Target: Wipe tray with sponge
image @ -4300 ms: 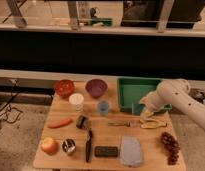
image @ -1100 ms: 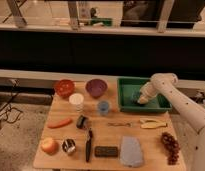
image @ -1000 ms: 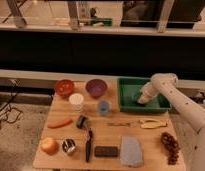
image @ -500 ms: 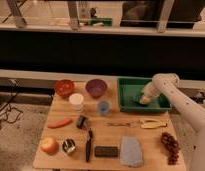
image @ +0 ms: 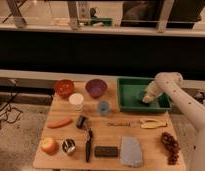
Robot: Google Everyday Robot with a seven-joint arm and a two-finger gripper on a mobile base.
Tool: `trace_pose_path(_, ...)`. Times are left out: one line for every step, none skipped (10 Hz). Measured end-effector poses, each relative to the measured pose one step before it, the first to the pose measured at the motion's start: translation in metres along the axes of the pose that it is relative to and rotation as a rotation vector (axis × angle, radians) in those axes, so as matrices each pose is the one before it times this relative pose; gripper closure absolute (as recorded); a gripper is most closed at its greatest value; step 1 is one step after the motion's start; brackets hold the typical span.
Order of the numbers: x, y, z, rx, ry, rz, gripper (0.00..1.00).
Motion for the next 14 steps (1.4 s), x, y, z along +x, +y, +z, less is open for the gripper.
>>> trace_pose_path(0.00354, -0.00399, 0.00164, 0.00036, 0.00969, 0.00717, 1.00)
trace_pose_path(0.00148, -0.00136, 0.00092, -0.00068, 0.00420, 0.00272, 1.00)
trace_pose_path(0.00378, -0.00384, 0.00163, 0.00018, 0.00876, 0.00796, 1.00)
trace_pose_path(0.00501, -0.00382, 0.00323, -0.00138, 0.01175, 0.00872, 1.00)
trace_pose_path(0.00346, -0.00487, 0.00473, -0.00199, 0.01265, 0.00861, 1.00)
trace_pose_path(0.00075, -0.00419, 0.00424, -0.00138, 0.00860, 0.00521, 1.00)
trace_pose_path(0.00078, -0.00512, 0.00364, -0.00036, 0.01092, 0.00027, 1.00)
trace_pose_path(0.00069, -0.00542, 0.00324, 0.00033, 0.01066, 0.00036, 1.00)
trace_pose_path(0.00082, -0.00479, 0.00379, -0.00071, 0.00836, 0.00077, 1.00)
trace_pose_path(-0.00357, -0.00339, 0.00302, -0.00055, 0.00225, -0.00497, 1.00)
trace_pose_path(-0.01009, -0.00013, 0.00234, -0.00188, -0.00402, -0.01344, 1.00)
trace_pose_path(-0.00956, 0.00189, 0.00093, -0.00096, -0.00669, -0.01439, 1.00)
trace_pose_path(-0.01231, 0.00360, 0.00097, -0.00106, -0.01042, -0.01384, 1.00)
trace_pose_path(-0.01315, 0.00475, 0.00093, -0.00111, -0.01313, -0.01580, 1.00)
